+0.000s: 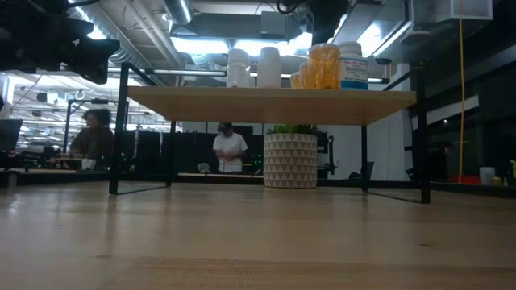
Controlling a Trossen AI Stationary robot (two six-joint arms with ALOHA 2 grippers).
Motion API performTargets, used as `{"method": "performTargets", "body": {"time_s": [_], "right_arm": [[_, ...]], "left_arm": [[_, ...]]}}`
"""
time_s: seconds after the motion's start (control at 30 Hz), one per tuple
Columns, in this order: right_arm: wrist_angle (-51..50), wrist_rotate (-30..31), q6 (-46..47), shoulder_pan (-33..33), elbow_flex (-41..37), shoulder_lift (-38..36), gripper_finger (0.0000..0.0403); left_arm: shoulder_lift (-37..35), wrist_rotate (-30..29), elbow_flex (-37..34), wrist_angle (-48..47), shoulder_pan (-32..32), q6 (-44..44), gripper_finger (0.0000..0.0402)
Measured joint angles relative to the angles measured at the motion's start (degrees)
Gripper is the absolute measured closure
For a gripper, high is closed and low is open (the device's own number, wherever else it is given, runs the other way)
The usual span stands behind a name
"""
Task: Pick and place medicine bottles onto shelf by color
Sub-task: Adjust the orange pill bottles on the shelf
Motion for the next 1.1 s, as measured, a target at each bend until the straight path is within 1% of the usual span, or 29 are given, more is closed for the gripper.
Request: {"method": "performTargets", "body": {"time_s": [0.53,0.73,1.0,1.1], "right_arm": [[0.1,0.0,1.4,0.1,-0.1,1.3,0.0402],[0.2,0.0,4.3,0.1,-0.1,1.3,0.0402],[-0.4,0.0,4.3,0.5,-0.1,1.3,0.0402],[1.0,0.0,5.6,0.5,-0.1,1.7,0.0402]], "left_arm": [[0.0,0.0,0.0,0.0,0.0,0.0,0.0205],[0.0,0.0,0.0,0.0,0.0,0.0,0.0205],[0.0,0.0,0.0,0.0,0.0,0.0,0.0205],[0.0,0.0,0.0,0.0,0.0,0.0,0.0205]]}}
